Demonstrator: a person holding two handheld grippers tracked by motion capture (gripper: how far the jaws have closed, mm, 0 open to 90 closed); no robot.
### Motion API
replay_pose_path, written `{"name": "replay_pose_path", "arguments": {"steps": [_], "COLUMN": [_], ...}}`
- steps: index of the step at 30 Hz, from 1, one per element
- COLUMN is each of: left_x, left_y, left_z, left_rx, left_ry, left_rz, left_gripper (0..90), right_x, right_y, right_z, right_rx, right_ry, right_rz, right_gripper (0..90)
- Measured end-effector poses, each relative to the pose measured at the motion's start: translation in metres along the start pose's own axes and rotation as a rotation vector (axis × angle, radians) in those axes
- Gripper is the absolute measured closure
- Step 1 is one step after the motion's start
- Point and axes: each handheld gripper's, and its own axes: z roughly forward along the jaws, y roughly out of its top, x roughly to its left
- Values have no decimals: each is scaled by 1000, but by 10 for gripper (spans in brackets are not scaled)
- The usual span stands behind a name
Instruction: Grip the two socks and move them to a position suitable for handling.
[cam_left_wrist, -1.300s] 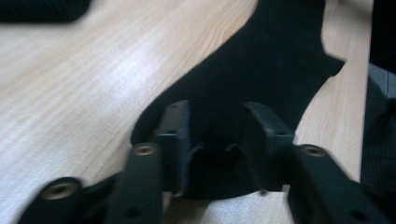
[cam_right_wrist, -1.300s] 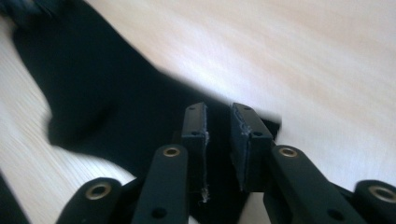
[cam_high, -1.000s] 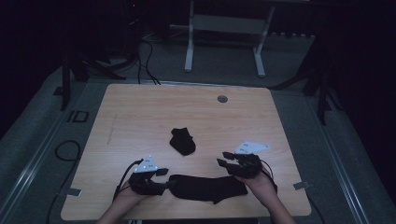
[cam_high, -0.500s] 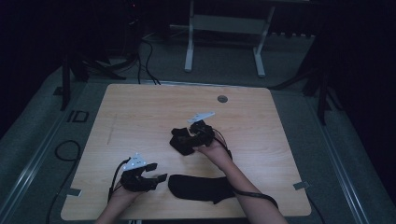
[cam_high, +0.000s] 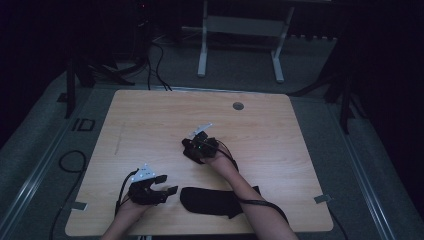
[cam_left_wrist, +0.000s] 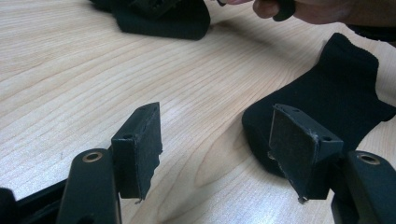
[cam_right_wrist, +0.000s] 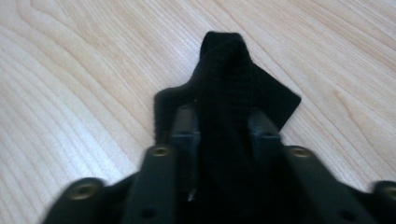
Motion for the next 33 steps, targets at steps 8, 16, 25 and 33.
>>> {"name": "replay_pose_path", "arguments": {"steps": [8,16,25,33], "left_x": [2,3,6,-8], "left_y": [0,5,23,52], "left_z": [0,4,13,17], "left_rx": [1,-4,-20,-53], "left_ry": [9,25,-18,-116], "left_rz": [-16,-30,-28,25], "left_gripper": [348,348,347,355], "right_x": [2,2,13,30], "right_y": [-2,-23,-52,-76], "right_z": [-15,-69,-112,-129], "right_rx": [-17,-117,-158,-155], "right_ry": [-3,88,148,183], "right_rz": [-21,-37,-82,-128], "right_gripper": [795,793,792,792]}}
